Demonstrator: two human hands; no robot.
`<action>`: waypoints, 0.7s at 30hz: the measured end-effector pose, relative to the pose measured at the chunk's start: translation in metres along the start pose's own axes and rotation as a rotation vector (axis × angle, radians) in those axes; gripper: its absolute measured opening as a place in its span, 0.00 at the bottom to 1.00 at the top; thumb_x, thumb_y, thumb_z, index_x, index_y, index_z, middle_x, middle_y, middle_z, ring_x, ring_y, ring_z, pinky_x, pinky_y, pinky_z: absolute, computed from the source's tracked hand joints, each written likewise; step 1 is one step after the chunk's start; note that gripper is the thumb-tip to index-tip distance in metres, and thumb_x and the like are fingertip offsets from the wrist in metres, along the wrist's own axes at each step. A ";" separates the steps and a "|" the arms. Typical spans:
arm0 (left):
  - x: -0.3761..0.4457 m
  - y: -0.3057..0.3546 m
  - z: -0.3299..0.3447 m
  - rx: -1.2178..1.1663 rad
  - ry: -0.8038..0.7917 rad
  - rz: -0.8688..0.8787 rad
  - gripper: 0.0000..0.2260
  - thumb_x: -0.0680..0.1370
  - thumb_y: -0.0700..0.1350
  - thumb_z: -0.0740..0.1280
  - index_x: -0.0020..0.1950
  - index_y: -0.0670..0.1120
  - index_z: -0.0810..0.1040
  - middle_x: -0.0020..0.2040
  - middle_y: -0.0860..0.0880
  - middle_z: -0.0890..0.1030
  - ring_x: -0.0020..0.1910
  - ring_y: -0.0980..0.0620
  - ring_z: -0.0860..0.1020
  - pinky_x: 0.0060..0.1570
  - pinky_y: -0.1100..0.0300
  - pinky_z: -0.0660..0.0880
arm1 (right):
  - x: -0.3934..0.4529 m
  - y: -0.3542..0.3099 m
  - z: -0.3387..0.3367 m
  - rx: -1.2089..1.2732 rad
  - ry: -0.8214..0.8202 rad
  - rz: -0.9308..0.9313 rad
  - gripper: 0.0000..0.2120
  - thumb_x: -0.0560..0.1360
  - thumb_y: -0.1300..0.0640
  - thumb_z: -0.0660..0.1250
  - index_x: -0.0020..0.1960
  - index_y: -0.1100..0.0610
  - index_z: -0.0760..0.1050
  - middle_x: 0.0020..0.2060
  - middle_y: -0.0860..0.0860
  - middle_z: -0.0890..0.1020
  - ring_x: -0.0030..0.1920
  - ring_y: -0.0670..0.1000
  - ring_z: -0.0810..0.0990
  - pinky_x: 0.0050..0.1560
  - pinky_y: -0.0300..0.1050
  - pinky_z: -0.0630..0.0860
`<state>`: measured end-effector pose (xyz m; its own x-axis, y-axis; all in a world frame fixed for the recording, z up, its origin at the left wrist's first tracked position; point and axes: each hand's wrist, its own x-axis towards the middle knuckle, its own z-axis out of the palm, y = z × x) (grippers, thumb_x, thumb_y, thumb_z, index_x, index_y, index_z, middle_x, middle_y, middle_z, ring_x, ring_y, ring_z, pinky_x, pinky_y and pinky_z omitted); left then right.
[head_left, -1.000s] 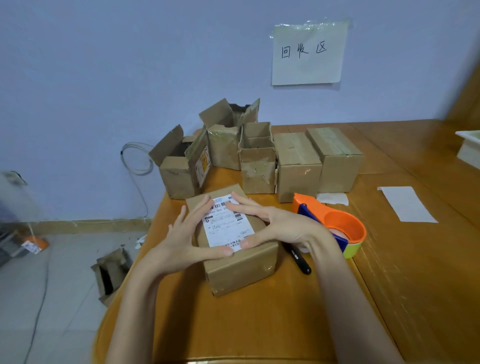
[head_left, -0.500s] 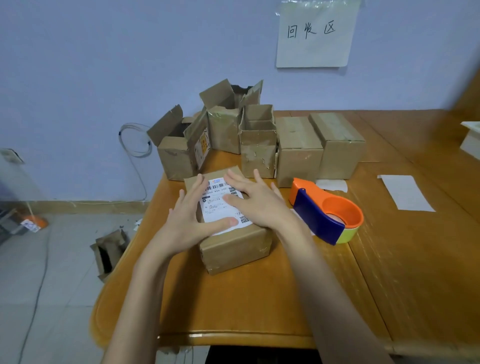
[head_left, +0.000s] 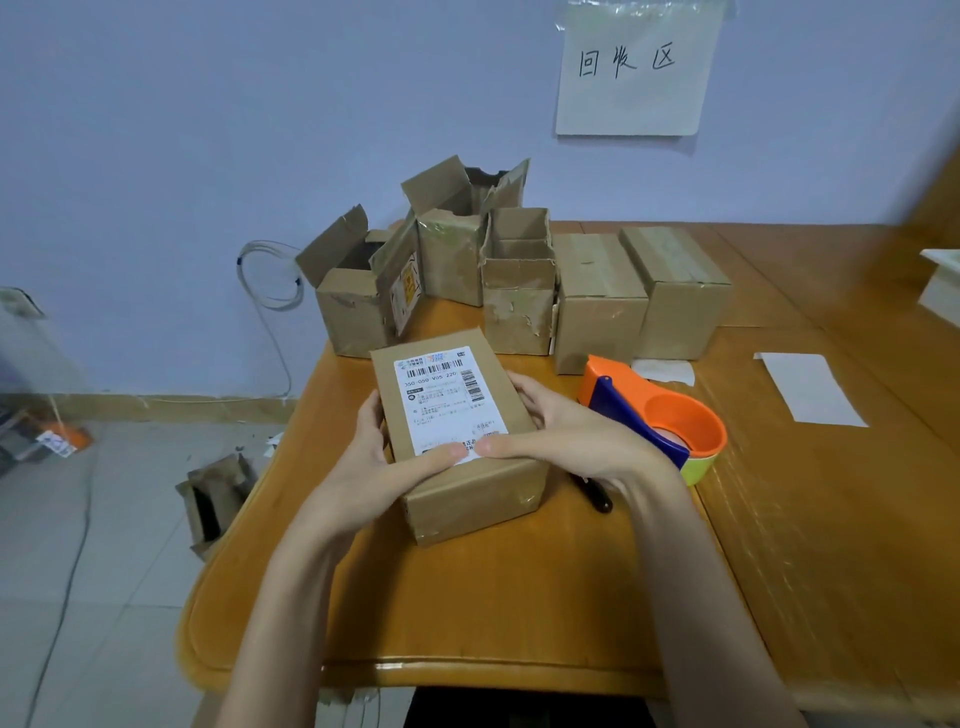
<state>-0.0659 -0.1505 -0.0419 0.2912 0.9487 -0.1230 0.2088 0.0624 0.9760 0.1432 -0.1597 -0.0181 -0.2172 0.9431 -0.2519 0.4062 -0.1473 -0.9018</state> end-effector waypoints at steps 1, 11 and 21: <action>0.000 -0.001 -0.003 -0.002 -0.034 -0.009 0.58 0.57 0.60 0.80 0.78 0.56 0.49 0.59 0.67 0.70 0.64 0.60 0.69 0.57 0.65 0.69 | -0.002 0.004 -0.003 0.042 -0.032 0.006 0.43 0.70 0.53 0.76 0.77 0.47 0.55 0.69 0.41 0.71 0.66 0.42 0.71 0.68 0.41 0.68; -0.012 -0.009 0.021 -0.173 0.436 -0.034 0.41 0.61 0.58 0.79 0.68 0.53 0.63 0.65 0.47 0.67 0.53 0.57 0.73 0.48 0.65 0.70 | -0.016 -0.003 0.010 0.010 0.127 0.128 0.39 0.70 0.40 0.71 0.75 0.50 0.60 0.68 0.45 0.73 0.58 0.43 0.74 0.50 0.34 0.72; -0.014 -0.016 0.035 -0.478 0.626 0.092 0.16 0.76 0.44 0.70 0.61 0.52 0.71 0.47 0.52 0.78 0.52 0.48 0.78 0.51 0.52 0.72 | -0.024 -0.019 0.039 -0.008 0.338 0.102 0.33 0.70 0.37 0.69 0.70 0.50 0.66 0.63 0.45 0.76 0.56 0.46 0.75 0.55 0.44 0.76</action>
<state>-0.0402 -0.1757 -0.0623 -0.3213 0.9455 -0.0530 -0.2555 -0.0327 0.9663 0.1060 -0.1908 -0.0091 0.1298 0.9693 -0.2088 0.4176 -0.2444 -0.8752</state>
